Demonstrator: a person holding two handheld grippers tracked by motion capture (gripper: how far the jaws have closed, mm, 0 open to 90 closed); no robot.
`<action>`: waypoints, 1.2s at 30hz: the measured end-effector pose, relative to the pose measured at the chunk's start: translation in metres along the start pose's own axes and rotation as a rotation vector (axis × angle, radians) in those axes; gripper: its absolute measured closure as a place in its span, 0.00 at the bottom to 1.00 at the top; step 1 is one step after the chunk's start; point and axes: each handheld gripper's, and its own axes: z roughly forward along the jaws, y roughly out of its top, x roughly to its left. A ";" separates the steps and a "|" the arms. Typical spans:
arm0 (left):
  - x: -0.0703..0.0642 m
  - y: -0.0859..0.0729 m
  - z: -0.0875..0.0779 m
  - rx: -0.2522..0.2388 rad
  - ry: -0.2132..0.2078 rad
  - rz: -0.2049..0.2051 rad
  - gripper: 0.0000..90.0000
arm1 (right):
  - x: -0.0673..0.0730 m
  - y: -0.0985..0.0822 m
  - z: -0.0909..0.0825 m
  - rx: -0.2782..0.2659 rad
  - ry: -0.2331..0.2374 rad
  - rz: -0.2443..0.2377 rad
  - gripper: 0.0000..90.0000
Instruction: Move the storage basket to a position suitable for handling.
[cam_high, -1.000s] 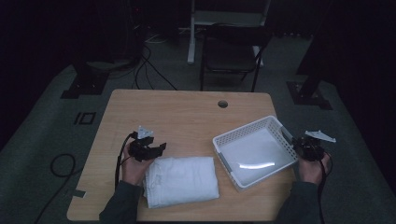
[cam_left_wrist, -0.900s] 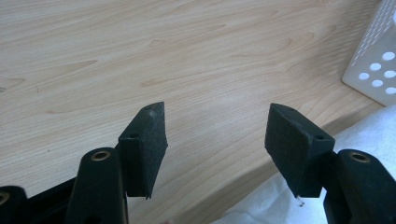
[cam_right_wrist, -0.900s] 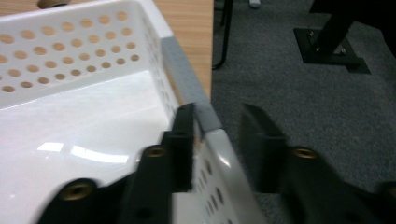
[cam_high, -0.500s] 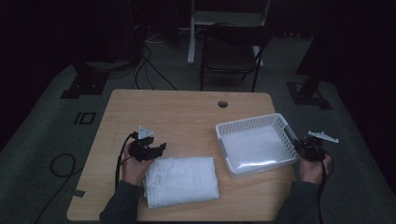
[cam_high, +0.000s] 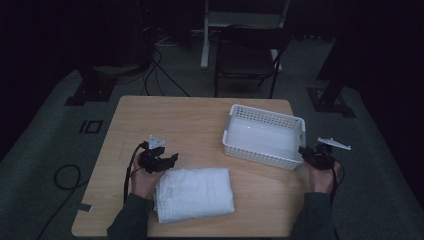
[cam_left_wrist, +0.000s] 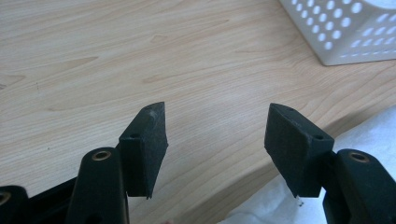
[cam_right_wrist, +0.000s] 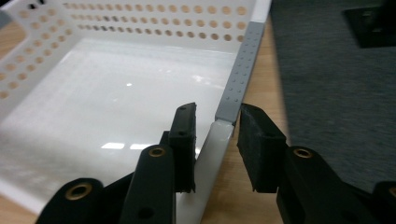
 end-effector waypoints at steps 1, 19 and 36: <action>0.000 0.000 0.000 -0.003 0.001 -0.002 0.43 | 0.004 0.001 0.002 0.003 0.019 -0.005 0.73; 0.006 -0.001 0.000 -0.007 0.007 -0.018 0.42 | 0.071 0.004 0.025 0.030 0.149 -0.134 0.61; 0.016 -0.003 0.001 0.001 0.022 -0.043 0.42 | 0.128 0.014 0.054 0.071 0.207 -0.238 0.66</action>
